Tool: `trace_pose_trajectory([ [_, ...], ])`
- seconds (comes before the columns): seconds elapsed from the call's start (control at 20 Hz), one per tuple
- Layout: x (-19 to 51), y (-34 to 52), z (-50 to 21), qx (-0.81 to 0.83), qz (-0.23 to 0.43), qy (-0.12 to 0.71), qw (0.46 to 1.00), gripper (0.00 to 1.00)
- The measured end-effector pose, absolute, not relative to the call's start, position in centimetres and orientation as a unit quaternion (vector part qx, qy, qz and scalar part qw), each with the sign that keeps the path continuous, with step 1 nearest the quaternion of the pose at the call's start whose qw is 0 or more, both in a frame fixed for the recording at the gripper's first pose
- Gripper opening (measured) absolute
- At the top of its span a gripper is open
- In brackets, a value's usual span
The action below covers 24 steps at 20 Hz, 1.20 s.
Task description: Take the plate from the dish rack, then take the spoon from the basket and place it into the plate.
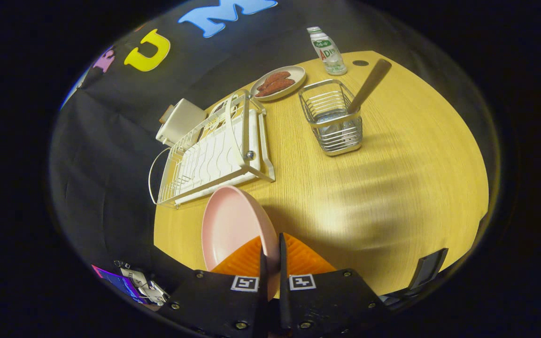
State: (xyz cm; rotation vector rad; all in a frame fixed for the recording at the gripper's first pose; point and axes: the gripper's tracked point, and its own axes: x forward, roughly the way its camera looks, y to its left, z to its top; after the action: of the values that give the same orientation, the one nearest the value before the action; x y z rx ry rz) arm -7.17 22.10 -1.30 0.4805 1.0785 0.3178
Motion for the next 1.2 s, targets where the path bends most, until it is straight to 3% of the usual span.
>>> trace_pose_trajectory([
  [0.95, -6.2, 23.7, -6.0, 0.276, 0.165, 0.512, 0.797, 0.10],
  [1.05, -6.1, 22.7, -5.8, 0.279, 0.149, 0.514, 0.798, 0.17],
  [1.1, -5.9, 22.0, -5.5, 0.268, 0.146, 0.507, 0.806, 0.33],
  [1.2, -5.4, 20.5, -4.2, 0.240, 0.145, 0.476, 0.834, 0.37],
])
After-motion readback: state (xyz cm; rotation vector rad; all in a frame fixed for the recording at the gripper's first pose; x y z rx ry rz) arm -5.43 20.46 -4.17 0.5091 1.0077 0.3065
